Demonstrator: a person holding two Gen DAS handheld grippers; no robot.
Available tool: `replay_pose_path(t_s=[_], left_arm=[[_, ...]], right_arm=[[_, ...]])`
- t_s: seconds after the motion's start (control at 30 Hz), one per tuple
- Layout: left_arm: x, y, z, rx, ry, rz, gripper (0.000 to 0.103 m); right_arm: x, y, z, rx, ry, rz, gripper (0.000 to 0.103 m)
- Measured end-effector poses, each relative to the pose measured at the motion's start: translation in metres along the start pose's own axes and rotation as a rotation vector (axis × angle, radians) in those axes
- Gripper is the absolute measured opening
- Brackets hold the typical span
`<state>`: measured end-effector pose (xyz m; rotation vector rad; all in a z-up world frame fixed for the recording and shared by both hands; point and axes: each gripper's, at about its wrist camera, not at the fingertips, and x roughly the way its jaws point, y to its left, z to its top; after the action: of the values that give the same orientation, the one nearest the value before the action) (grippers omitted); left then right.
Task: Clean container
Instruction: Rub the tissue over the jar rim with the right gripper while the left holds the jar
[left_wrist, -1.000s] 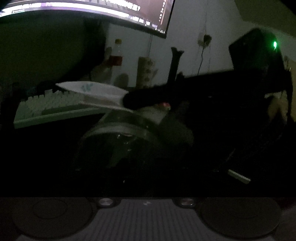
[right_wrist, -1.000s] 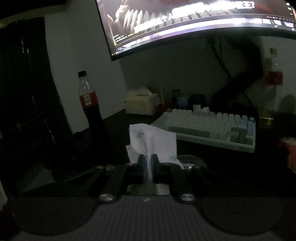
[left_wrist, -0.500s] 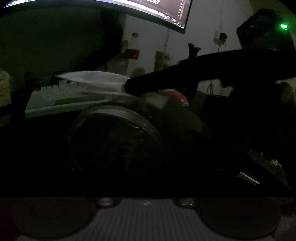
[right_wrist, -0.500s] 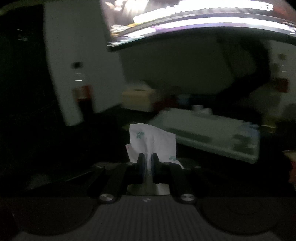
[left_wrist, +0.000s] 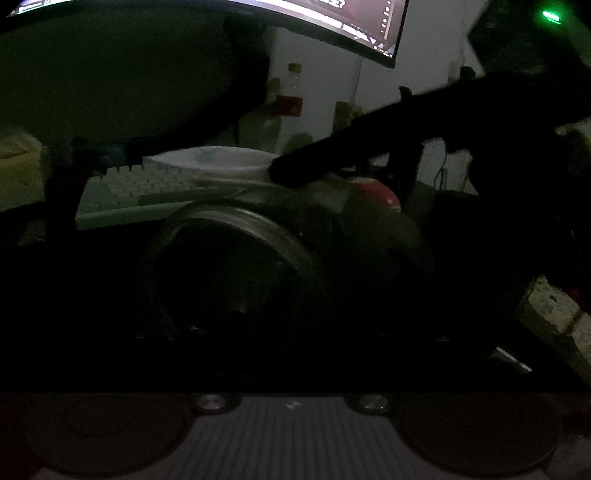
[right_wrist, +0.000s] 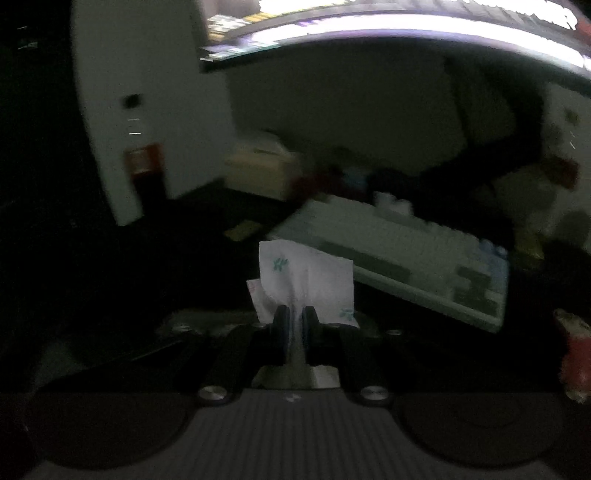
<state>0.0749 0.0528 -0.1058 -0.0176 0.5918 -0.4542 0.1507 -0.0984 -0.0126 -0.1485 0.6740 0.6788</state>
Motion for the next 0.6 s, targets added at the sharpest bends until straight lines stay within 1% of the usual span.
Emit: replay_pose_path(t_s=[0.07,0.1,0.17,0.2,0.27,0.33,0.4,0.43,0.5,0.57,0.6], left_arm=[[-0.001,0.0,0.0,-0.002,0.0,0.004,0.053],[-0.001,0.0,0.0,-0.004,0.001,0.005,0.053],[-0.001,0.0,0.0,-0.004,0.001,0.009,0.053],[-0.002,0.0,-0.001,-0.004,0.001,0.011,0.053],[-0.003,-0.001,-0.001,-0.007,0.002,0.012,0.054],[-0.004,-0.001,-0.001,-0.009,0.002,0.01,0.055],[-0.005,0.0,-0.001,-0.012,0.0,0.013,0.055],[-0.005,0.001,-0.001,-0.016,-0.001,0.014,0.055],[-0.006,0.002,-0.001,-0.019,-0.003,0.009,0.061],[-0.006,0.003,-0.002,-0.022,-0.007,0.007,0.064],[-0.005,0.003,-0.002,-0.021,-0.009,0.01,0.065]], right_arm=[[0.001,0.005,0.004,0.003,0.031,-0.005,0.01],[0.0,0.013,0.003,-0.026,0.034,0.024,0.01],[-0.004,0.032,-0.001,-0.097,0.032,0.12,0.01],[-0.006,0.04,-0.003,-0.127,0.029,0.137,0.01],[-0.005,0.043,-0.003,-0.155,0.025,0.117,0.01],[0.0,0.03,0.002,-0.107,0.036,0.098,0.01],[0.008,0.014,0.007,-0.064,0.043,0.009,0.01],[0.011,0.008,0.01,-0.05,0.044,-0.021,0.01],[0.011,0.005,0.012,-0.006,0.047,-0.012,0.01],[0.009,0.015,0.01,-0.022,0.034,0.044,0.011],[0.007,0.021,0.009,-0.04,0.028,0.087,0.011]])
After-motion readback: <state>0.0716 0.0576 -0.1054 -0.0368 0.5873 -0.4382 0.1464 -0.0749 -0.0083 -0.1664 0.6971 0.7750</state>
